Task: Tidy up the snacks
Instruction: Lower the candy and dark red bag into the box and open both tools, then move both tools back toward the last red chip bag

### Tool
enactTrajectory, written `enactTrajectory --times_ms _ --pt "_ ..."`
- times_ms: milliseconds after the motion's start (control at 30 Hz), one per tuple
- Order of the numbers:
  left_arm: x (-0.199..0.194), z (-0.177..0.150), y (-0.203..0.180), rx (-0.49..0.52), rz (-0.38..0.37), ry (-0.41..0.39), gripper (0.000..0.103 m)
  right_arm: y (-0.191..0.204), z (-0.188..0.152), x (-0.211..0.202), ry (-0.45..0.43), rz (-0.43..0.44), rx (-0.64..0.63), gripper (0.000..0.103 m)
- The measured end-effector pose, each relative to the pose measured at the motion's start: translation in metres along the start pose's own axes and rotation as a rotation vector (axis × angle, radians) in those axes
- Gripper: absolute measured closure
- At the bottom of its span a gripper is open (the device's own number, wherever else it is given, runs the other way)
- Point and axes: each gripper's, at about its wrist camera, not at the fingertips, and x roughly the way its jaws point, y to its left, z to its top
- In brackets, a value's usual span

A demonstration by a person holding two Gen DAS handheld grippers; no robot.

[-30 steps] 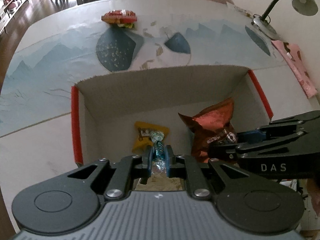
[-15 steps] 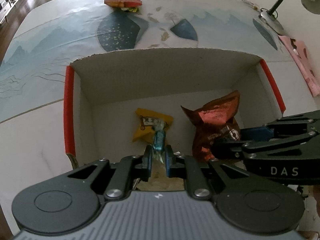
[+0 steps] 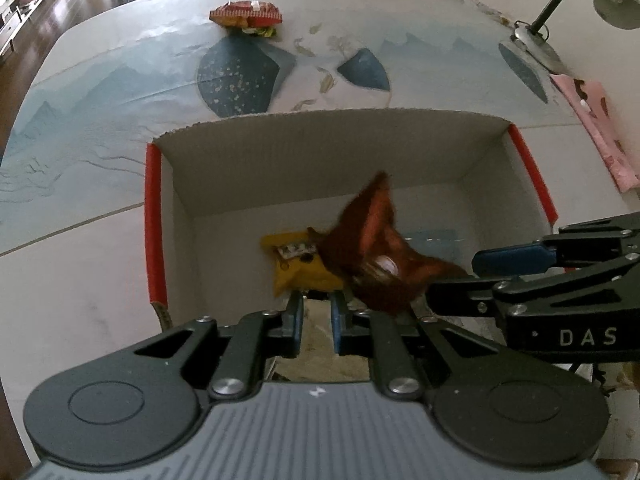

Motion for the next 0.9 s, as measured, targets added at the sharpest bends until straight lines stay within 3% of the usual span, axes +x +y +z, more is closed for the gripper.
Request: enactTrajectory --times_ms 333,467,533,700,833,900 --pt "-0.035 -0.004 -0.003 0.029 -0.017 -0.065 0.085 0.013 -0.004 -0.03 -0.057 0.018 -0.049 0.04" --pt "-0.049 -0.004 -0.003 0.023 -0.004 -0.104 0.074 0.02 -0.004 -0.043 -0.08 0.026 -0.066 0.038" --pt "-0.056 -0.003 -0.002 0.022 -0.005 -0.12 0.073 0.024 -0.004 -0.048 -0.095 0.028 -0.07 0.03" --pt "-0.07 0.0 -0.001 0.035 0.001 -0.138 0.073 0.033 -0.001 -0.064 -0.127 0.038 -0.089 0.024" --pt "-0.083 0.004 0.004 0.034 0.008 -0.167 0.05 0.041 0.004 -0.076 -0.151 0.038 -0.116 0.02" --pt "-0.089 0.008 0.005 0.037 0.027 -0.193 0.047 0.044 0.008 -0.082 -0.161 0.037 -0.128 0.019"
